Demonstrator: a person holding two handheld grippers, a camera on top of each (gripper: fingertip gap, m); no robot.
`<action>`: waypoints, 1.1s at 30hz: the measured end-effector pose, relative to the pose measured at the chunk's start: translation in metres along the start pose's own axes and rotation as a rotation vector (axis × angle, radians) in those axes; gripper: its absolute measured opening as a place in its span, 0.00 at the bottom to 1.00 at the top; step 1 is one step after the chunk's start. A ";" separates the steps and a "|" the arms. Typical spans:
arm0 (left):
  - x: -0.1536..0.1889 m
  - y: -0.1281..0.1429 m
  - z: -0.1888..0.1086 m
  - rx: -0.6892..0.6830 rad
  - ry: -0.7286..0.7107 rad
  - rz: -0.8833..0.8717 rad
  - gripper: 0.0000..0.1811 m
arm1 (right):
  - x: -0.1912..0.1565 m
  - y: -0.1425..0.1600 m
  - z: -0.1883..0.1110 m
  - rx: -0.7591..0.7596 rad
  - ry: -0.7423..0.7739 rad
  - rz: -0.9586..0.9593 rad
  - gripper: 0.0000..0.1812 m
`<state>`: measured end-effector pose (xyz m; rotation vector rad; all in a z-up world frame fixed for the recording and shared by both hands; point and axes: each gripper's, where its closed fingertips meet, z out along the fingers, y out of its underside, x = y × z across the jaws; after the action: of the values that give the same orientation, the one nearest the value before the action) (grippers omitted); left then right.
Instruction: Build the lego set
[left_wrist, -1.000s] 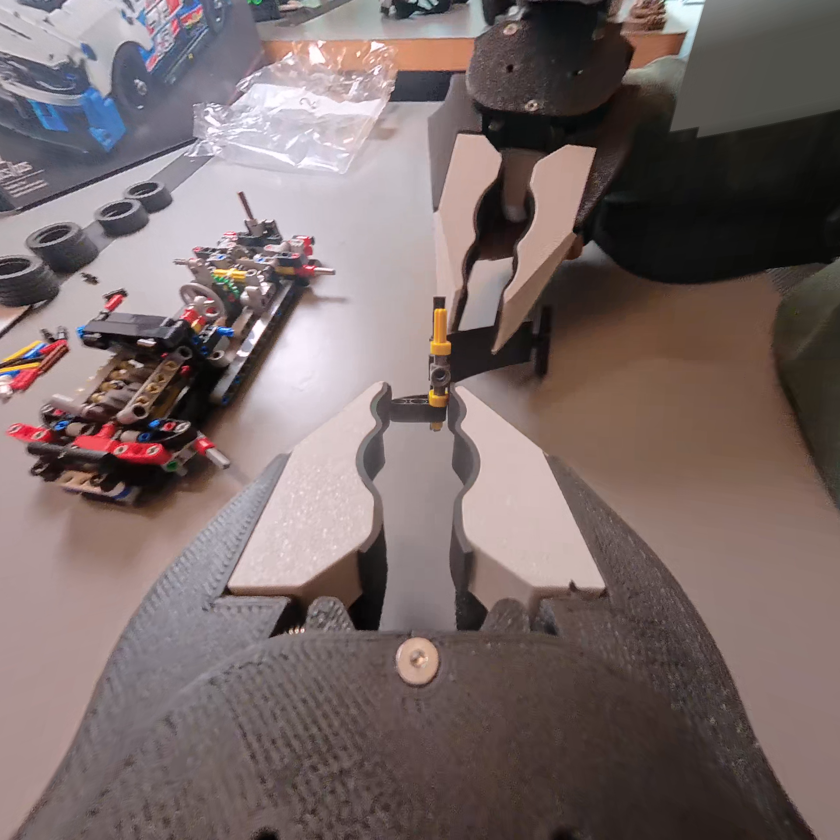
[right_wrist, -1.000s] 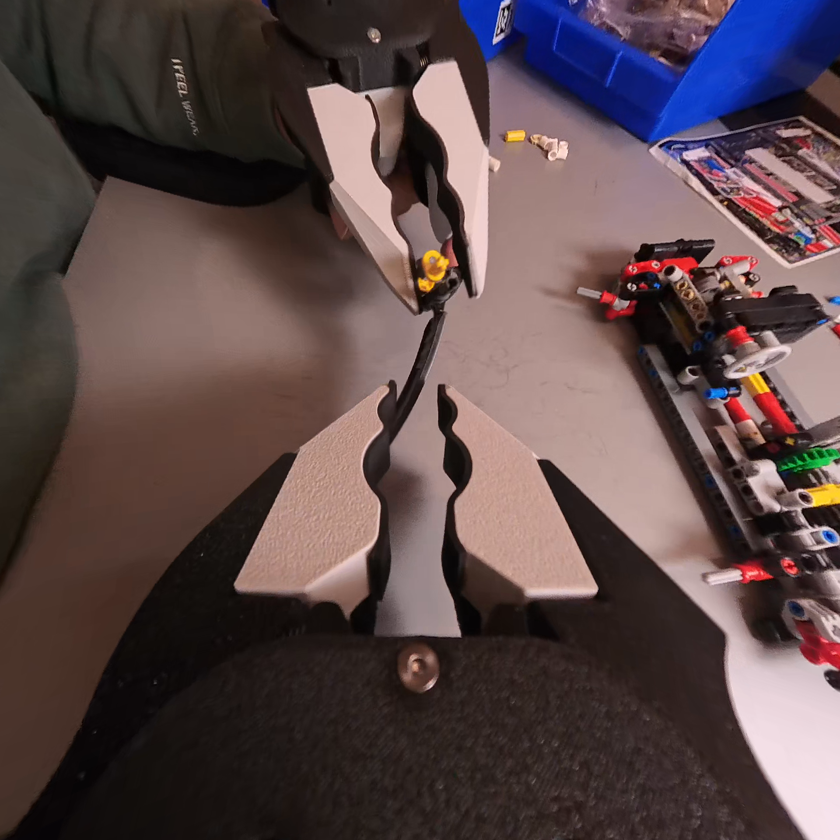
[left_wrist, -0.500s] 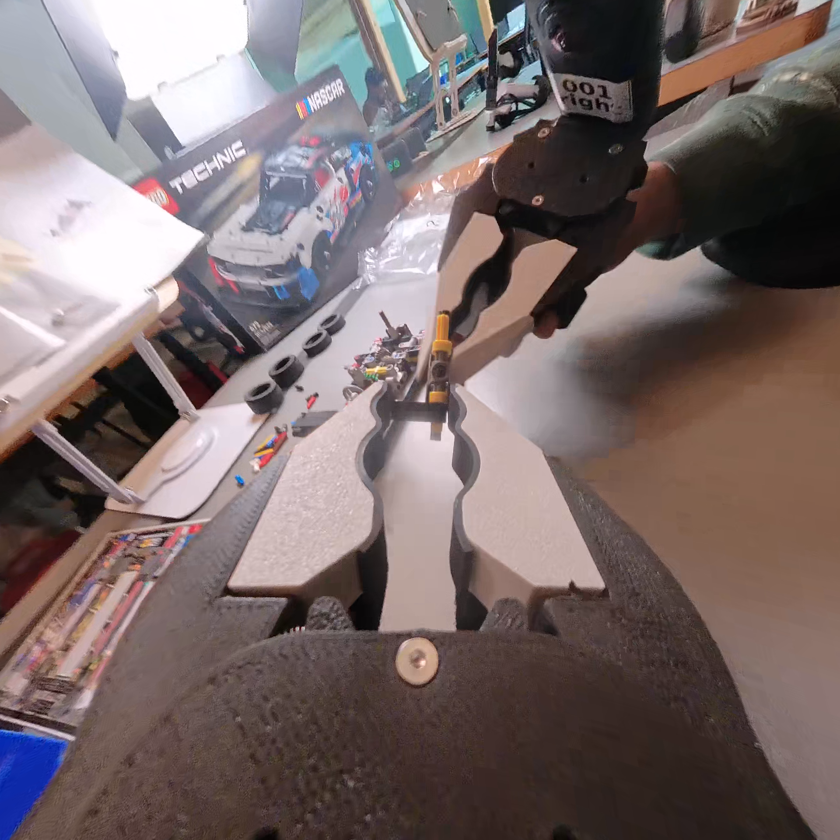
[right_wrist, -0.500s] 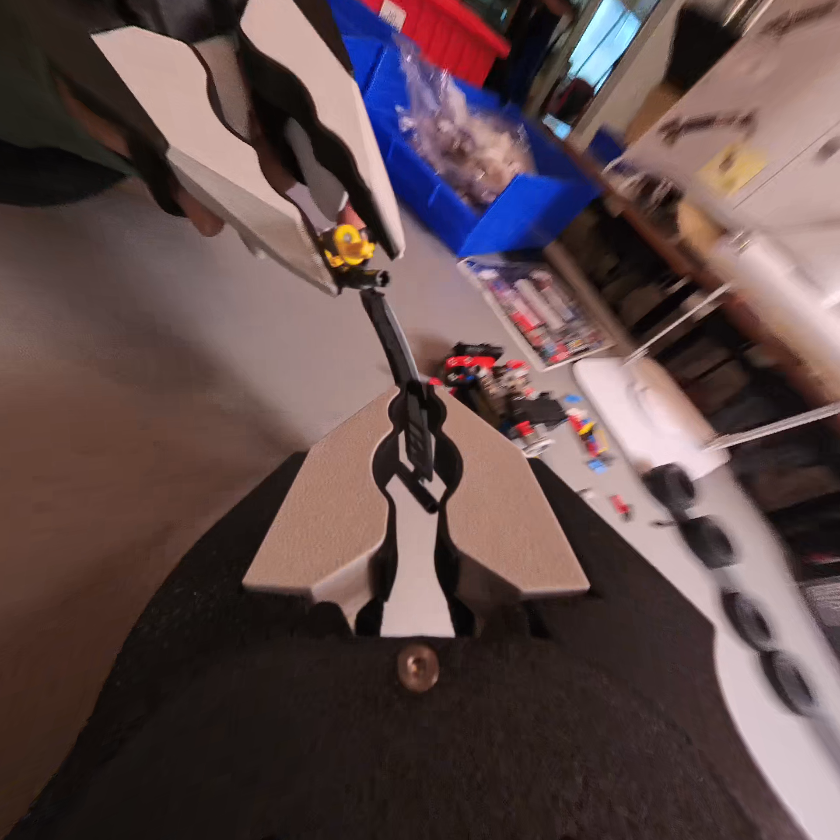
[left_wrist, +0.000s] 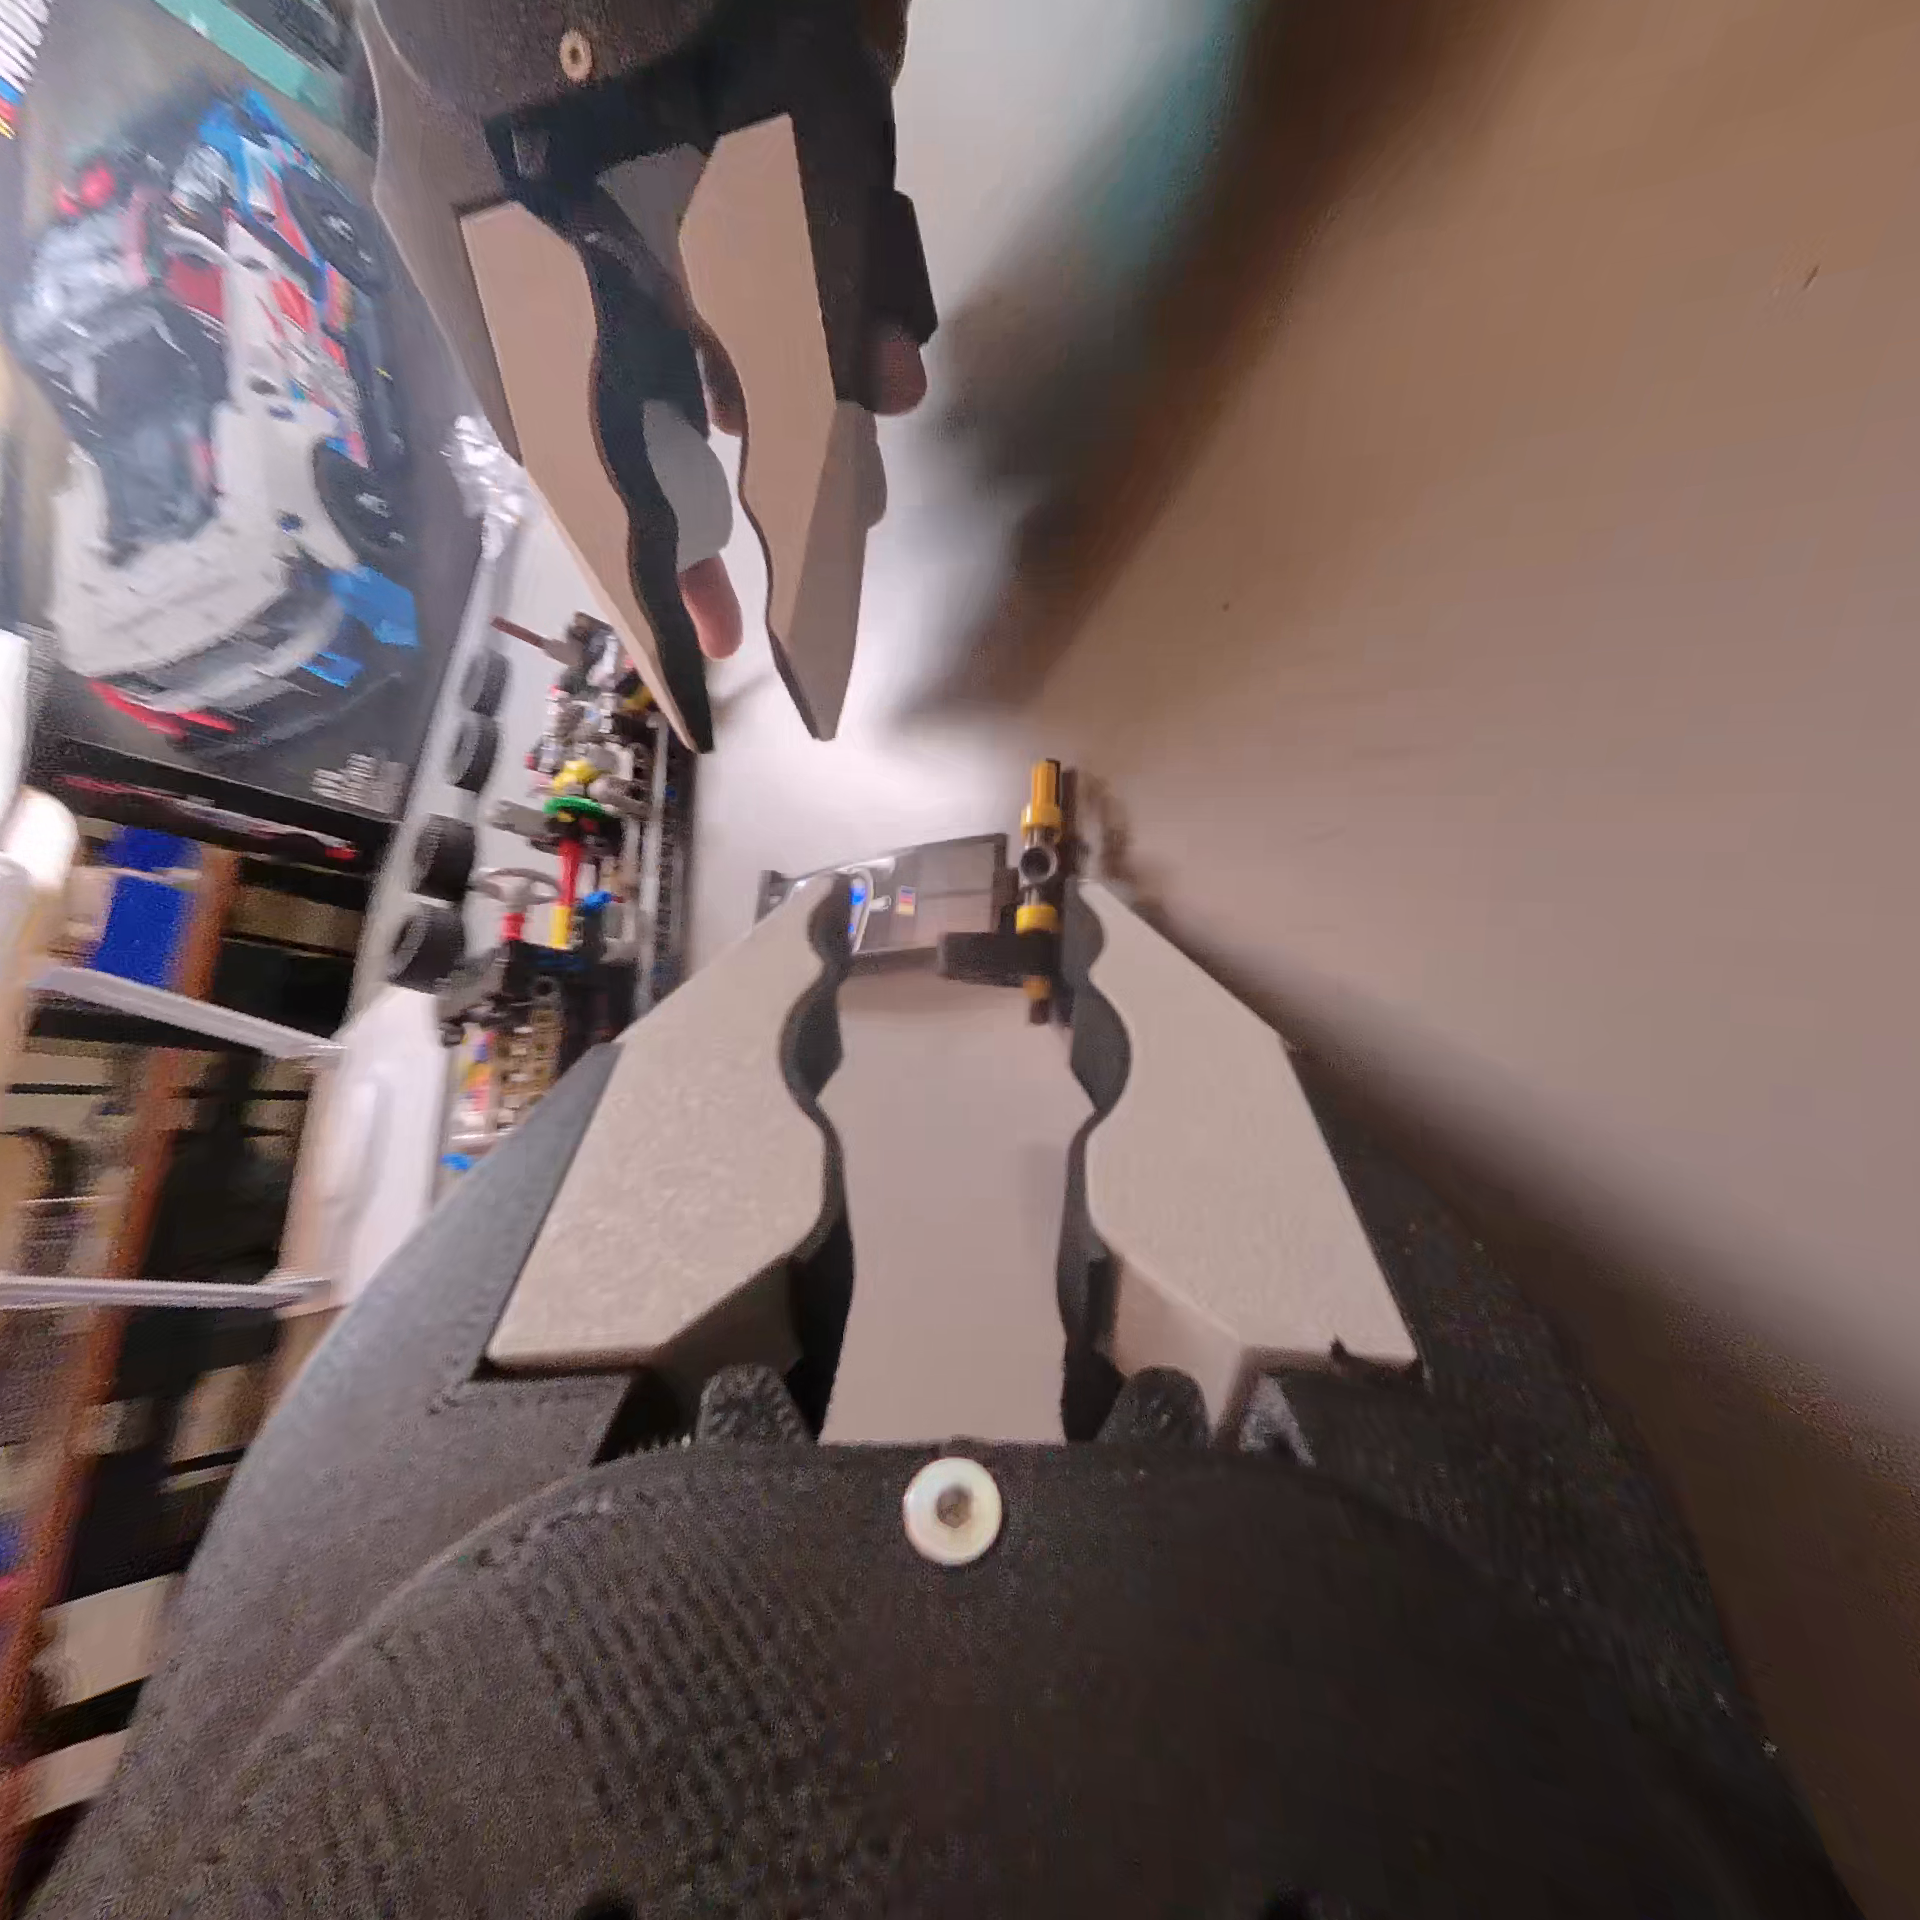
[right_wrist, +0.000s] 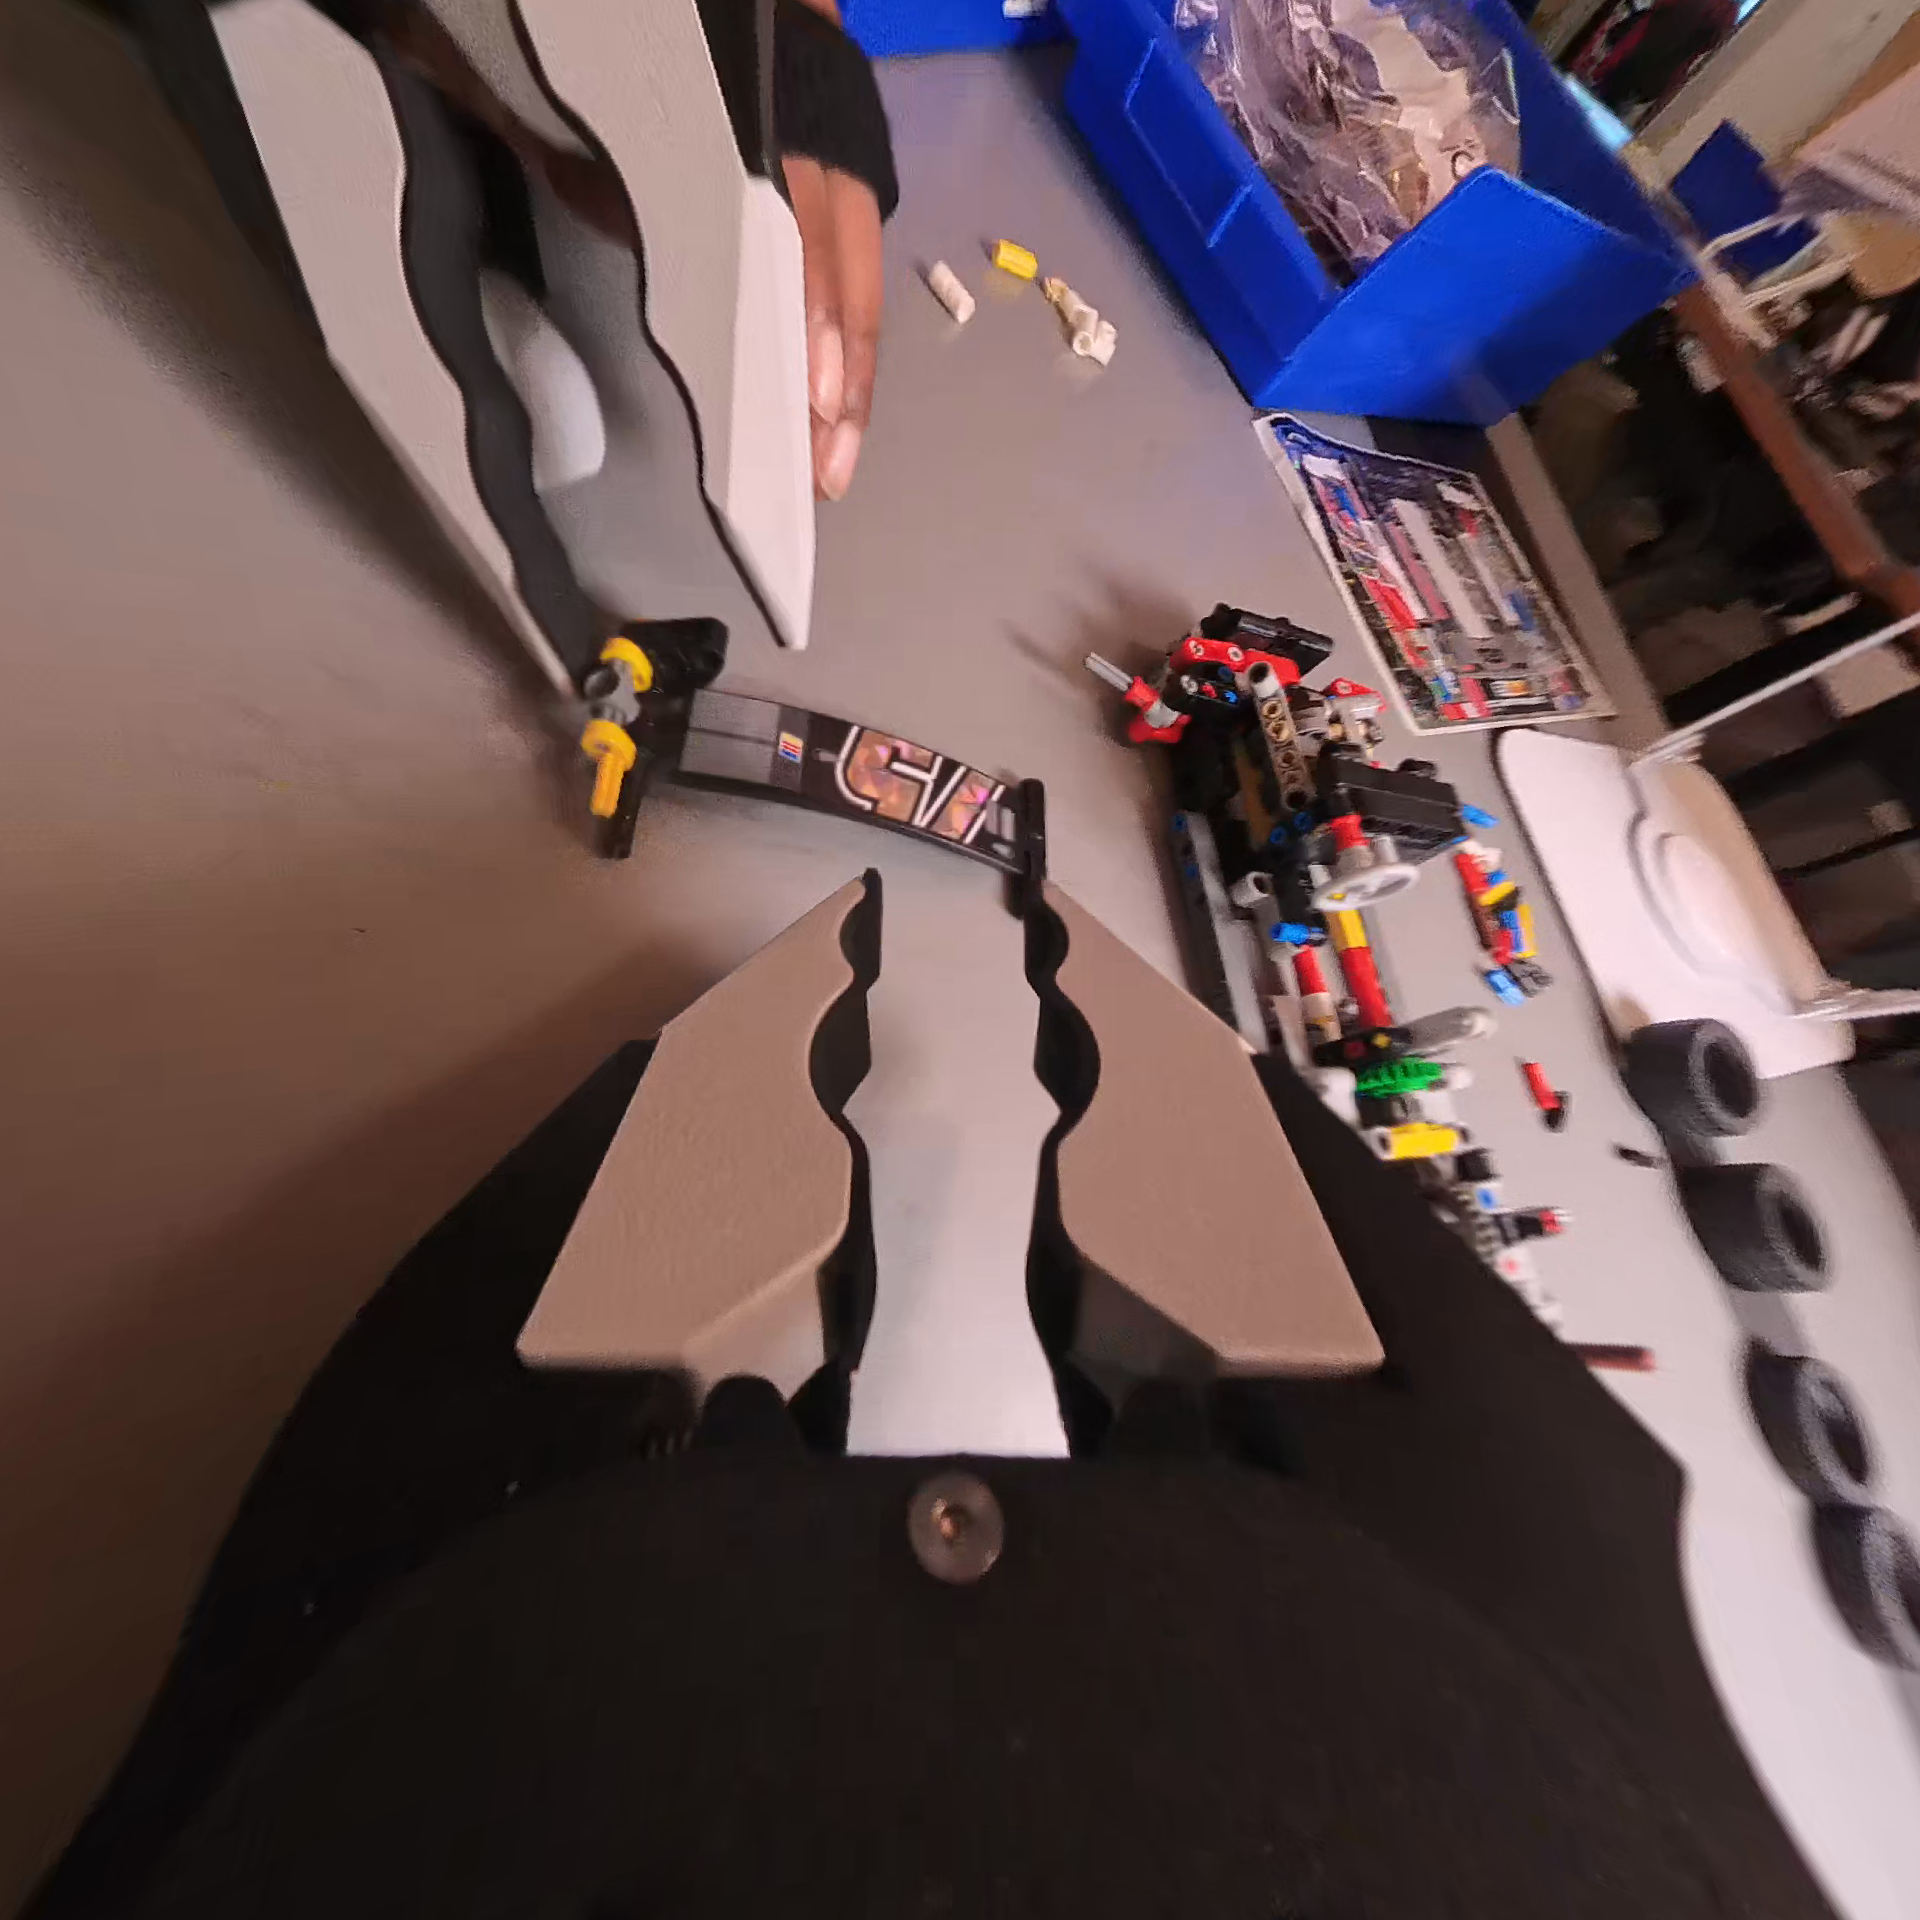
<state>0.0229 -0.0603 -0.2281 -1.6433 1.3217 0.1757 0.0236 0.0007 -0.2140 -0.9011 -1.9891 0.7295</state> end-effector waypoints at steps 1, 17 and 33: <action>0.002 -0.004 -0.002 0.032 0.042 -0.073 0.27 | -0.004 -0.002 -0.003 0.021 -0.036 0.047 0.13; 0.007 0.012 -0.004 0.009 0.151 -0.266 0.06 | -0.043 -0.008 0.002 0.025 -0.227 0.169 0.08; 0.001 -0.009 -0.010 0.170 0.132 -0.268 0.16 | -0.016 -0.015 0.003 0.112 -0.104 0.265 0.07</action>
<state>0.0260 -0.0690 -0.2187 -1.6888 1.1640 -0.2031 0.0224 -0.0213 -0.2112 -1.0908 -1.9163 1.0455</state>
